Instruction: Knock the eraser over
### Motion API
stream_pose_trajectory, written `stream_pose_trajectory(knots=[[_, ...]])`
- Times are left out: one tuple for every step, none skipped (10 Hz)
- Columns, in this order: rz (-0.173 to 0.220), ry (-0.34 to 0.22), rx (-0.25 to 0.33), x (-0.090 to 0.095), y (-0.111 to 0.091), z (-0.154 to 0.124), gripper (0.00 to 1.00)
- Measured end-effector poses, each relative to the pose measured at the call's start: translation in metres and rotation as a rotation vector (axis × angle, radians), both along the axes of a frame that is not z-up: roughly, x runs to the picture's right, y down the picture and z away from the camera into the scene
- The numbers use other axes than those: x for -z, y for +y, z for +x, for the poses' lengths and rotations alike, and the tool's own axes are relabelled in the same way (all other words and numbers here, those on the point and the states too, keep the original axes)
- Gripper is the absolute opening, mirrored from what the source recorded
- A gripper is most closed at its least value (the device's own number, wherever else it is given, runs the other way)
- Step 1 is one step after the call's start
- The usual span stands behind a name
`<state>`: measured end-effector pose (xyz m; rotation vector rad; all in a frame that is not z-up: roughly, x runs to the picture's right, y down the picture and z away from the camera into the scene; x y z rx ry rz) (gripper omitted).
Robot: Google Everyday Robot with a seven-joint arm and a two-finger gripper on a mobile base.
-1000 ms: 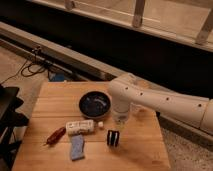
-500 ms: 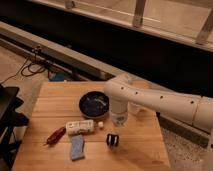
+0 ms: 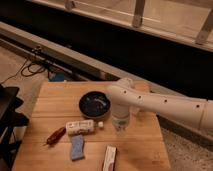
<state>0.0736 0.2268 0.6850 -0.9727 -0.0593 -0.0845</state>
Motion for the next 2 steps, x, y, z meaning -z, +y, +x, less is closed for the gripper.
stream_pose_trajectory(knots=[[0.063, -0.007, -0.004, 0.0019, -0.0036, -0.0015, 0.00], [0.096, -0.011, -0.002, 0.0001, -0.0039, -0.0025, 0.00]])
